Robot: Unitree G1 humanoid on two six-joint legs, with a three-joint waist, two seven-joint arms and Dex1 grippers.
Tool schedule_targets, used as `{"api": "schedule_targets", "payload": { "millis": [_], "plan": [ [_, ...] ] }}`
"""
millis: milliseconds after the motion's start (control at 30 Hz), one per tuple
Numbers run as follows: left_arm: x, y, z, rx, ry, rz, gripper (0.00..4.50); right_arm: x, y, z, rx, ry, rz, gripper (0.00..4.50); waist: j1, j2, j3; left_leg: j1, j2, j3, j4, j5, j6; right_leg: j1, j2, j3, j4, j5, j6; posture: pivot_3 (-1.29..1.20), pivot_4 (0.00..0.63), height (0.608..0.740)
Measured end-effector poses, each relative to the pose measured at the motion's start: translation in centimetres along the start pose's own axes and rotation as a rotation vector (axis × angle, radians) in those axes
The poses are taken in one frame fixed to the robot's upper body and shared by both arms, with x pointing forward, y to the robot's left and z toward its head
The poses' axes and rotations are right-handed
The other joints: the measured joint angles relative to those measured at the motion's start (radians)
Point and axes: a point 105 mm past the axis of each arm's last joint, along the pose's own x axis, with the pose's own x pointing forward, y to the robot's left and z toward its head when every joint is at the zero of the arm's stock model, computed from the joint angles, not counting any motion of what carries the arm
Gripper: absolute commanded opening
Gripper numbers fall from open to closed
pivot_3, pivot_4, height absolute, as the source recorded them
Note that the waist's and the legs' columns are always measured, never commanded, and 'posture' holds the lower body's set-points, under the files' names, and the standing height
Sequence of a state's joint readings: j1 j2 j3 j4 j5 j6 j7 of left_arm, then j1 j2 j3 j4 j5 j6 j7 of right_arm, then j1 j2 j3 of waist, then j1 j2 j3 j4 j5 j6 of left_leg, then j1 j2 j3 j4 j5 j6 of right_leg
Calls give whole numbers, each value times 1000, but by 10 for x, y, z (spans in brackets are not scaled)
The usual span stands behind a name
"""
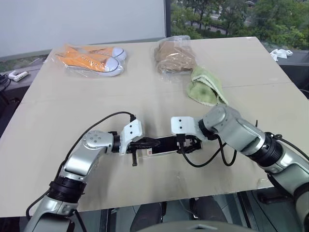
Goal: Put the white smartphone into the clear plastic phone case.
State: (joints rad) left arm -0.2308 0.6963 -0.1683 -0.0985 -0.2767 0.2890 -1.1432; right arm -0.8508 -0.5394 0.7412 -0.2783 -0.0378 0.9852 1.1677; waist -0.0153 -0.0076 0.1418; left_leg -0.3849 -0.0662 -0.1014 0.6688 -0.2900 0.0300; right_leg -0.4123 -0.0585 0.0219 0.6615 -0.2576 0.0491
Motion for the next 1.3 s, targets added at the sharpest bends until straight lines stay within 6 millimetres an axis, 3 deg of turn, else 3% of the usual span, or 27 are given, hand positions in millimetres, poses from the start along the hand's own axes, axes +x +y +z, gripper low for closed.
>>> {"api": "schedule_targets", "payload": {
  "millis": [433, 500, 567, 900, 1067, 1267, 1300],
  "plan": [
    [0, 0, -3, -7, 0, 29, 64, 0, 2, 2, 50, -37, 0, 2878, 0, 0, -1, 1, 0, 0, 0, 0, 0, 0, 0, 0, 0, 0, 0, 0, 150, 740],
    [0, 0, -3, -5, -2, 32, 0, 0, 2, 2, 70, -51, -3, 3905, 1, 0, -1, 0, 0, 0, 0, 0, 0, 0, 0, 0, 0, 0, 0, 0, 150, 740],
    [1, 0, -4, -8, 0, 32, 0, -4, 0, 9, 77, -96, -6, 4377, 1, 1, -1, 1, 0, 0, 0, 0, 0, 0, 0, 0, 1, 0, 0, 0, 150, 740],
    [2, -2, -5, -13, -5, 30, 0, -20, -7, 12, 112, -162, -50, 4377, 2, 1, -1, 1, 0, 0, 0, 0, 0, 1, 0, 0, 0, 0, 0, 0, 150, 740],
    [2, -2, -6, -12, -10, 32, 0, -28, -6, -5, 145, -141, -73, 4377, 3, 1, -1, 1, 0, 0, 0, 0, 0, 1, -1, 0, 0, 0, 0, 0, 150, 740],
    [1, -4, -11, 16, -39, 43, 0, -38, -9, -49, 206, -41, -158, 4377, 4, 2, -2, 1, 0, 0, 0, 0, 0, 1, -1, 0, 0, 0, 0, 0, 150, 740],
    [0, -4, -12, 16, -40, 48, 0, -39, -10, -52, 210, -33, -169, 3862, 1, 3, -2, 2, 0, 1, -1, 0, 0, 2, -1, 1, 0, 0, 0, 0, 150, 740]
  ]
}}
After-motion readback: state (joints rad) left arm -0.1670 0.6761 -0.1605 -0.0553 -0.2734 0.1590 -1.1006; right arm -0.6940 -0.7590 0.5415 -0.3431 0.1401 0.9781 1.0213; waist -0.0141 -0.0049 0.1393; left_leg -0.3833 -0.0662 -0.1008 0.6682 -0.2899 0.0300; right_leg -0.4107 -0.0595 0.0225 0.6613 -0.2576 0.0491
